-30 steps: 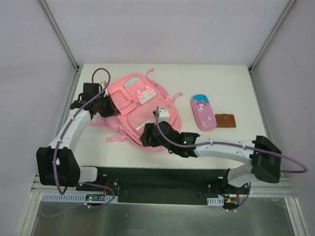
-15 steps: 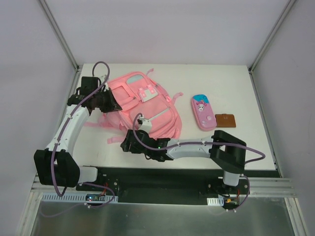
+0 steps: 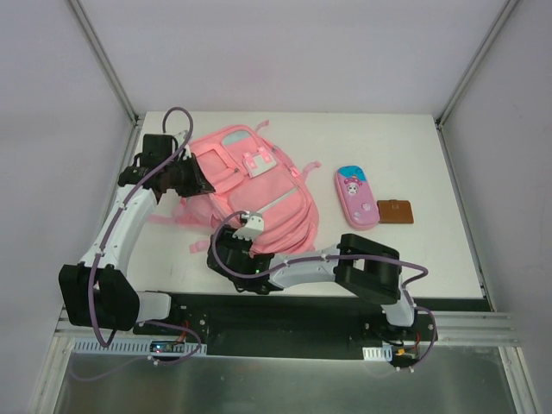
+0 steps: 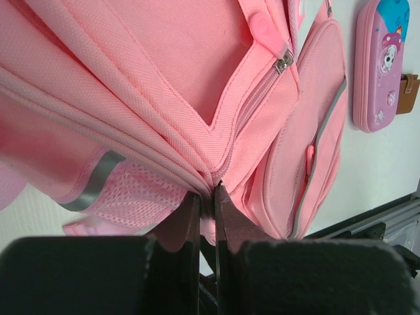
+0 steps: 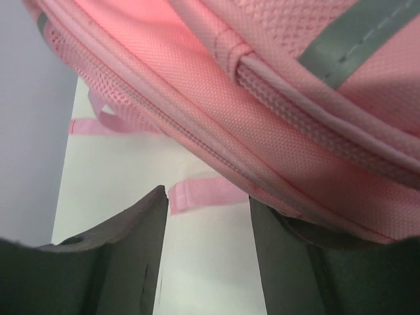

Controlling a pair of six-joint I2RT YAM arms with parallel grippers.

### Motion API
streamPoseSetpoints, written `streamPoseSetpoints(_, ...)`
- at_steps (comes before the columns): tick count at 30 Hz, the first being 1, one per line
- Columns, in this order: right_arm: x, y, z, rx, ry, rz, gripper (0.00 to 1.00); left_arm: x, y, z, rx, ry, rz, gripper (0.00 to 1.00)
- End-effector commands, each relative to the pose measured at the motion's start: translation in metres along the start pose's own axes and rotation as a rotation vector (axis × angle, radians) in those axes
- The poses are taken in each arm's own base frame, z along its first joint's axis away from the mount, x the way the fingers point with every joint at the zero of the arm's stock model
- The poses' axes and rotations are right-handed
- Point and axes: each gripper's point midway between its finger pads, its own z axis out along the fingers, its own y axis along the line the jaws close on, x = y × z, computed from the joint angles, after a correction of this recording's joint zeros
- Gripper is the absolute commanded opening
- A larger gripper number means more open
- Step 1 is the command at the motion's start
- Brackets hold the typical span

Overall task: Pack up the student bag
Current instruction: Zip the student bag at the center of the board.

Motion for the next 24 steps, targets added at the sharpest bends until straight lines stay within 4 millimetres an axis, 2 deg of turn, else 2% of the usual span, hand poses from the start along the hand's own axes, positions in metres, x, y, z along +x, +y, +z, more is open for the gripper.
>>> streamPoseSetpoints(1, -0.053, -0.014, 0.026, 0.100, -0.219, 0.051, 0.55, -0.017, -0.044, -0.037, 0.146, -0.093, 0.096, 0.00)
streamPoseSetpoints(5, -0.070, -0.018, 0.035, 0.134, -0.257, 0.079, 0.47, -0.017, -0.047, -0.041, 0.153, -0.102, 0.097, 0.00)
streamPoseSetpoints(10, -0.079, -0.023, 0.045, 0.162, -0.287, 0.079, 0.43, -0.013, -0.045, -0.041, 0.149, -0.097, 0.097, 0.00)
streamPoseSetpoints(12, -0.084, -0.032, 0.047, 0.183, -0.293, 0.058, 0.30, -0.011, -0.044, -0.040, 0.149, -0.089, 0.097, 0.00)
streamPoseSetpoints(17, -0.085, -0.062, 0.057, 0.209, -0.221, 0.099, 0.14, -0.010, -0.042, -0.037, 0.144, -0.082, 0.097, 0.00)
streamPoseSetpoints(19, -0.088, -0.067, 0.055, 0.201, -0.201, 0.090, 0.10, -0.010, -0.041, -0.036, 0.144, -0.078, 0.099, 0.00)
streamPoseSetpoints(20, -0.085, -0.069, 0.054, 0.196, -0.177, 0.081, 0.02, -0.010, -0.040, -0.035, 0.141, -0.076, 0.099, 0.00)
streamPoseSetpoints(21, -0.091, -0.065, 0.049, 0.178, -0.168, 0.089, 0.01, -0.010, -0.039, -0.034, 0.135, -0.077, 0.100, 0.00)
streamPoseSetpoints(23, -0.086, -0.070, 0.042, 0.148, -0.127, 0.079, 0.01, -0.011, -0.035, -0.032, 0.116, -0.079, 0.099, 0.00)
streamPoseSetpoints(24, -0.096, -0.061, 0.034, 0.106, -0.118, 0.097, 0.01, -0.010, -0.033, -0.031, 0.107, -0.078, 0.097, 0.00)
